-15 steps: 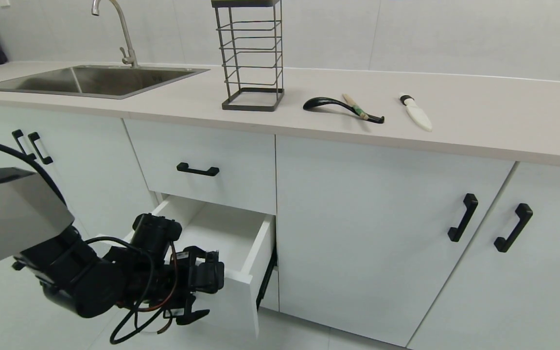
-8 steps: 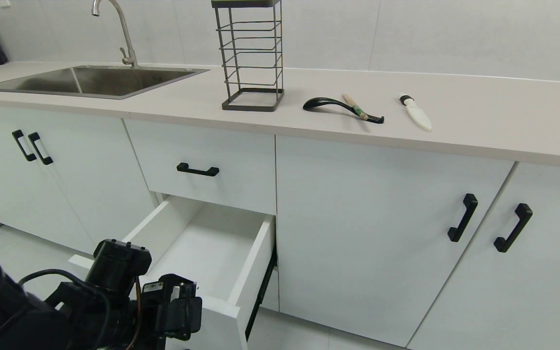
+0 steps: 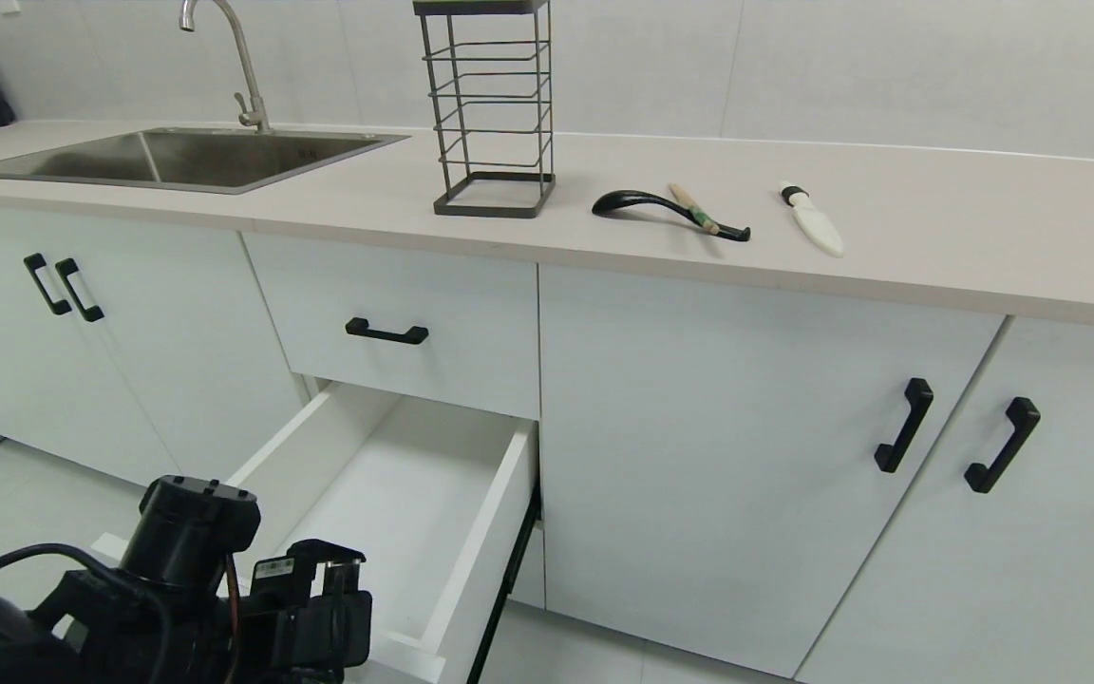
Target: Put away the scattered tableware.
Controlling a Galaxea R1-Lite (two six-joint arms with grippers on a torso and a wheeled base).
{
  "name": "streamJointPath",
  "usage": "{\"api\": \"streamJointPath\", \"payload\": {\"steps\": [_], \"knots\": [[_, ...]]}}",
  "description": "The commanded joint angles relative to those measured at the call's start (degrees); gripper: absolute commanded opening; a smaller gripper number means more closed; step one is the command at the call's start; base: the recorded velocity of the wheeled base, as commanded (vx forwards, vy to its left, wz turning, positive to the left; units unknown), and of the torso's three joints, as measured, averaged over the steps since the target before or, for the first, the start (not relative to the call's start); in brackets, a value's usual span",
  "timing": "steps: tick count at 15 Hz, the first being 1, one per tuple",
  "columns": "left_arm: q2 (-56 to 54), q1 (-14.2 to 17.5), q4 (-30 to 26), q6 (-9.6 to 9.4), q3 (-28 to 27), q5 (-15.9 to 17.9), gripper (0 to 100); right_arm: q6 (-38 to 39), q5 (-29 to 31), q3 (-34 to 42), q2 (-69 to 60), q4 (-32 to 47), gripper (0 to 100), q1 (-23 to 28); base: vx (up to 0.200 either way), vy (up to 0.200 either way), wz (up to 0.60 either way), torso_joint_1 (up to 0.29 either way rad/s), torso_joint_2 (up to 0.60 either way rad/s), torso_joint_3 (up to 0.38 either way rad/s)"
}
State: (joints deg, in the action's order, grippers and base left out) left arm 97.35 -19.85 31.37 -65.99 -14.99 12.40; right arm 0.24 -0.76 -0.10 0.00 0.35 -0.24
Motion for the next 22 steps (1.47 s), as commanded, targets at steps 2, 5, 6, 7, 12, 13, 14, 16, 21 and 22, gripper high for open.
{"api": "streamJointPath", "payload": {"steps": [2,5,6,7,12,13,14,16,21,22], "knots": [[-0.32,0.33,2.65,0.33,-0.12,-0.18,100,0.02,-0.04,0.01,0.0,0.0,0,-0.02,0.0,0.0,0.0,0.0,0.0,0.0],[-0.76,0.6,3.35,1.48,0.23,-0.27,100,0.02,-0.04,0.01,0.0,0.0,0,-0.02,0.0,0.0,0.0,0.0,0.0,0.0],[-0.85,0.51,3.26,1.56,0.32,-0.01,100,0.02,-0.04,0.01,0.0,0.0,0,-0.02,0.0,0.0,0.0,0.0,0.0,0.0],[-1.55,-0.02,3.26,1.65,1.02,-0.01,100,0.02,-0.04,0.01,0.0,0.0,0,-0.02,0.0,0.0,0.0,0.0,0.0,0.0],[-13.33,-5.2,2.12,7.28,0.32,0.17,100,0.02,-0.04,0.01,0.0,0.0,0,-0.02,0.0,0.0,0.0,0.0,0.0,0.0],[-15.7,-7.05,1.94,10.35,-1.0,0.26,100,0.02,-0.04,0.01,0.0,0.0,0,-0.02,0.0,0.0,0.0,0.0,0.0,0.0],[-17.37,-7.93,1.94,12.9,-1.88,0.26,100,0.02,-0.04,0.01,0.0,0.0,0,-0.02,0.0,0.0,0.0,0.0,0.0,0.0],[-19.66,-8.37,2.03,17.47,-3.02,0.26,100,0.02,-0.04,0.01,0.0,0.0,0,-0.02,0.0,0.0,0.0,0.0,0.0,0.0],[-29.77,12.9,2.65,44.89,-4.52,8.52,100,0.02,-0.04,0.01,0.0,0.0,0,-0.02,0.0,0.0,0.0,0.0,0.0,0.0],[-29.85,18.88,4.23,45.51,-4.52,10.81,100,0.02,-0.04,0.01,0.0,0.0,0,0.07,0.0,0.0,0.0,0.0,0.0,0.0]]}}
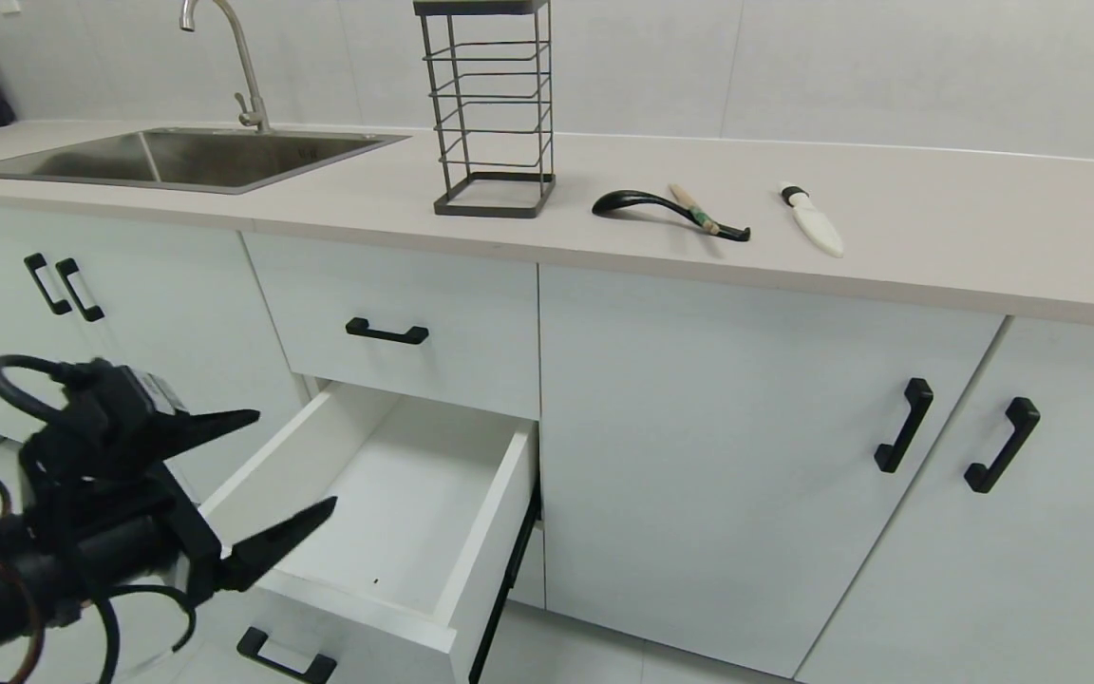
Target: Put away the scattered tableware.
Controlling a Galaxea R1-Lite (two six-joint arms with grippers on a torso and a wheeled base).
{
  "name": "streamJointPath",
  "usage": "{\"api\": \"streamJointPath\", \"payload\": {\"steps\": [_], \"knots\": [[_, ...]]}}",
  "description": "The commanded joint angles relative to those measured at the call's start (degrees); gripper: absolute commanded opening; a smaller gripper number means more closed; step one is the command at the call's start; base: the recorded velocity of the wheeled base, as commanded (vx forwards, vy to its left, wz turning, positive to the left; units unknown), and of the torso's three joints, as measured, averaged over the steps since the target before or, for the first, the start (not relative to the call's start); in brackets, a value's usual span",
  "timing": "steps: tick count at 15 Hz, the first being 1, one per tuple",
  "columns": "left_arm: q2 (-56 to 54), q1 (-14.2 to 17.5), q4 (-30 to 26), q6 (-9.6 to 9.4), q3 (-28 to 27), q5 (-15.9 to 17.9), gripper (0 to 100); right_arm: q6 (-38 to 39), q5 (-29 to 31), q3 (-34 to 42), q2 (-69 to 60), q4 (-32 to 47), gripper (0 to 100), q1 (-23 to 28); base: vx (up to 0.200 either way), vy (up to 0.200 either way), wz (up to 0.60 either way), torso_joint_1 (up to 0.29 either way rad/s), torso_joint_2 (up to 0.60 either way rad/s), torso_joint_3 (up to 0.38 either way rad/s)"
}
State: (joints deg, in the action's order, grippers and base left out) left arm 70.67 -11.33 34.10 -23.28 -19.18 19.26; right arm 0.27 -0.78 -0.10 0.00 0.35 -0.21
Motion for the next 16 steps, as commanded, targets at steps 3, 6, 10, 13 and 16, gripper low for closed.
{"api": "streamJointPath", "payload": {"steps": [3,6,10,13,16], "knots": [[-5.98,12.47,9.23,4.65,3.36,3.77,100,0.0,0.08,0.01,0.0,0.0,0,0.03,0.0,0.0,0.0,0.0,0.0,0.0],[-16.88,14.93,9.58,4.74,11.35,3.77,100,0.0,-0.01,0.01,0.0,0.0,0,-0.06,0.0,0.0,0.0,0.0,0.0,0.0],[-36.13,14.93,7.74,6.23,19.0,3.85,100,0.0,-0.01,0.01,0.09,0.0,0,-0.06,0.0,0.0,0.0,0.0,0.0,0.0],[-59.95,14.66,-8.7,8.78,19.09,2.54,100,0.08,-0.01,0.01,0.09,0.0,0,0.03,0.0,0.0,0.0,0.0,0.0,0.0],[-67.33,11.41,-16.17,8.17,19.09,2.54,100,0.0,-0.01,0.01,0.09,0.0,0,0.03,0.0,0.0,0.0,0.0,0.0,0.0]]}}
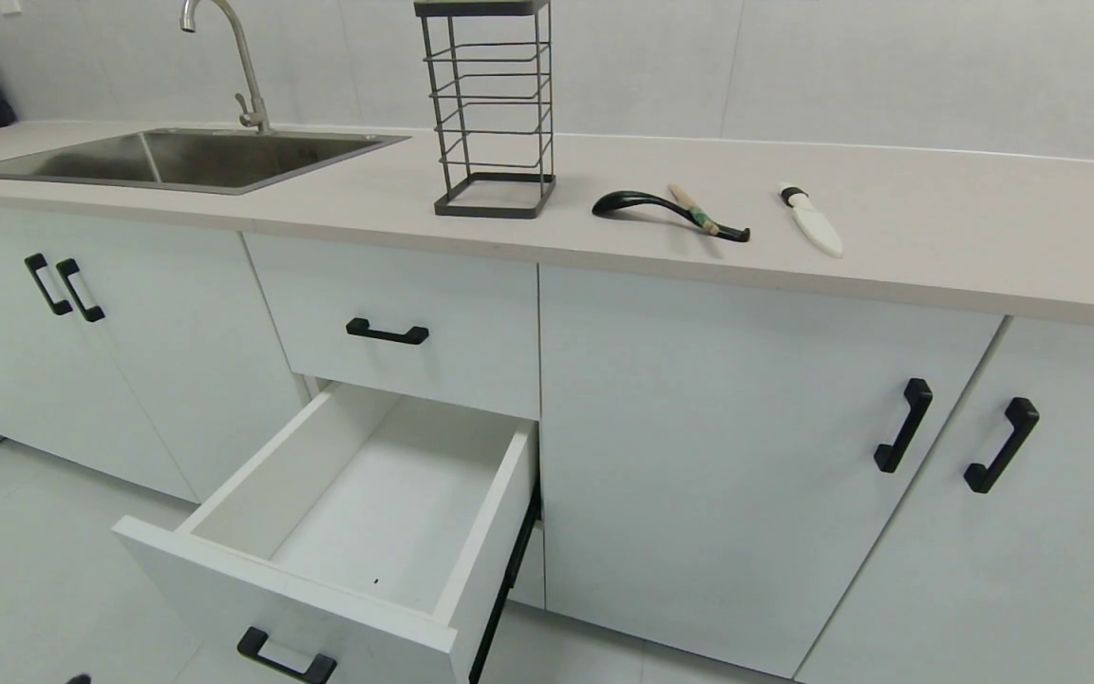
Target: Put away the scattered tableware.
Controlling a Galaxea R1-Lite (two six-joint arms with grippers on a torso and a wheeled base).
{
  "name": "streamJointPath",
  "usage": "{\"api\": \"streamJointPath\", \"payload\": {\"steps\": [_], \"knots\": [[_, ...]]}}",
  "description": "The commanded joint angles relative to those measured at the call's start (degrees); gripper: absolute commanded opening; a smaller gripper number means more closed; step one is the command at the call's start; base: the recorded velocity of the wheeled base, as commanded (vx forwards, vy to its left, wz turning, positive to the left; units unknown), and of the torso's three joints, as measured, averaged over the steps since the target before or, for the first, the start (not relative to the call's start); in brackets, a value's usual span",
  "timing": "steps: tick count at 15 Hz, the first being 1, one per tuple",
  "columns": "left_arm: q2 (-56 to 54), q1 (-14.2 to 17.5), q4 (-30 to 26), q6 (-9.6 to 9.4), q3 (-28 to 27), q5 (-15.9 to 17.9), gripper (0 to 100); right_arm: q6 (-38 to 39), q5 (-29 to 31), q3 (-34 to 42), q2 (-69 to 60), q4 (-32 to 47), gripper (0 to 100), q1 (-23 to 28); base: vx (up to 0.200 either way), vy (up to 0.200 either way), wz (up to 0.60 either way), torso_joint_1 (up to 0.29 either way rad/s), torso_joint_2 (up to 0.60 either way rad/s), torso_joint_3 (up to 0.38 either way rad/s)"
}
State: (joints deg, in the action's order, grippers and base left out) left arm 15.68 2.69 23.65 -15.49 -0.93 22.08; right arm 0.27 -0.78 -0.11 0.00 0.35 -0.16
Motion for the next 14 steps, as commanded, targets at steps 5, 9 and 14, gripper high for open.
{"api": "streamJointPath", "payload": {"steps": [5,9,14], "knots": [[-15.68,-2.69,-20.66,3.72,0.84,-6.26,100,0.0,0.08,0.02,0.0,0.0,0,-0.02,0.0,0.0,0.0,0.0,0.0,0.0],[-15.68,-2.78,-23.39,13.47,0.93,-20.5,100,0.0,0.08,0.02,0.0,0.0,0,-0.02,0.0,0.0,0.0,0.0,0.0,0.0],[-15.68,-2.69,-23.47,14.35,0.93,-20.41,100,-0.09,0.08,0.02,0.09,0.0,0,-0.02,0.0,0.0,0.0,0.0,0.0,0.0]]}}
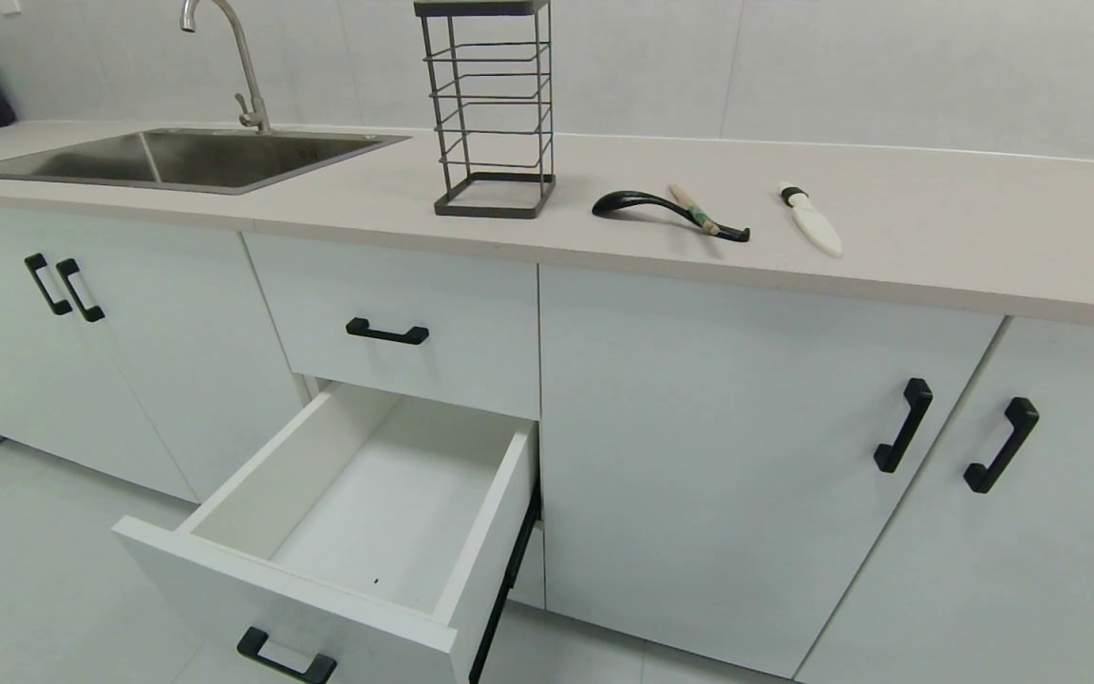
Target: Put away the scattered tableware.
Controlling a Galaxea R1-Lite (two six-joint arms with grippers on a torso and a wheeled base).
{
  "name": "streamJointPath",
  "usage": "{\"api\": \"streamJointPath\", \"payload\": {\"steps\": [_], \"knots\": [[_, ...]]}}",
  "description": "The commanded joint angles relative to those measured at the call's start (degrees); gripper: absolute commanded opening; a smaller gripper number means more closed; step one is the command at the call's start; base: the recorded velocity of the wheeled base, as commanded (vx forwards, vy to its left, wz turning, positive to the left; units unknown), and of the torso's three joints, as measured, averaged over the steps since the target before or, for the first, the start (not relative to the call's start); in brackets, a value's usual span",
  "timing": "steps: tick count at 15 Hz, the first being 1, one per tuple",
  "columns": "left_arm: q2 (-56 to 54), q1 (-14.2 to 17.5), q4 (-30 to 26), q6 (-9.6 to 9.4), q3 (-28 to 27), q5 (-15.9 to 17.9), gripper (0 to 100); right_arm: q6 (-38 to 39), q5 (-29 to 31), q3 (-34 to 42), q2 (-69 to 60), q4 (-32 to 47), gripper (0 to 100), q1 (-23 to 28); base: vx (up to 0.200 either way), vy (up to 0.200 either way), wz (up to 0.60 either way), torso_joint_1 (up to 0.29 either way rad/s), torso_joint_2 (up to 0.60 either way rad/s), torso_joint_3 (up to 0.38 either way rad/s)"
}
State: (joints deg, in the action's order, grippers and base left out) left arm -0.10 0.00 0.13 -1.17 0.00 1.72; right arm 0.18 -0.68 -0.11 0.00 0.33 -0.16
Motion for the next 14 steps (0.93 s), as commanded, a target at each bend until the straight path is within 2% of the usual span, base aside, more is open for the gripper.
{"api": "streamJointPath", "payload": {"steps": [1,6,9,12,14], "knots": [[0.1,0.0,0.04,0.12,0.0,0.04,100,-0.01,-0.02,0.02,0.09,0.02,0,0.07,0.0,0.0,0.0,0.041,-0.08,-0.032],[0.1,0.0,0.04,0.2,0.0,0.04,100,-0.01,-0.02,0.02,0.09,0.02,0,0.07,0.0,0.0,0.0,0.171,-0.21,-0.201],[0.1,0.0,0.04,0.2,0.0,-0.05,100,-0.01,0.07,0.02,0.09,0.02,0,0.07,0.0,0.0,0.0,0.198,-0.66,-0.25],[0.1,0.0,-0.05,0.12,0.0,-0.14,100,-0.01,0.07,0.02,0.09,0.02,0,0.07,0.0,0.0,0.0,0.071,-0.5,-0.247],[0.1,0.0,-0.05,0.2,0.0,-0.4,100,-0.01,0.07,0.02,0.0,0.02,0,0.07,0.0,0.0,0.0,0.302,-0.48,-0.241]]}}
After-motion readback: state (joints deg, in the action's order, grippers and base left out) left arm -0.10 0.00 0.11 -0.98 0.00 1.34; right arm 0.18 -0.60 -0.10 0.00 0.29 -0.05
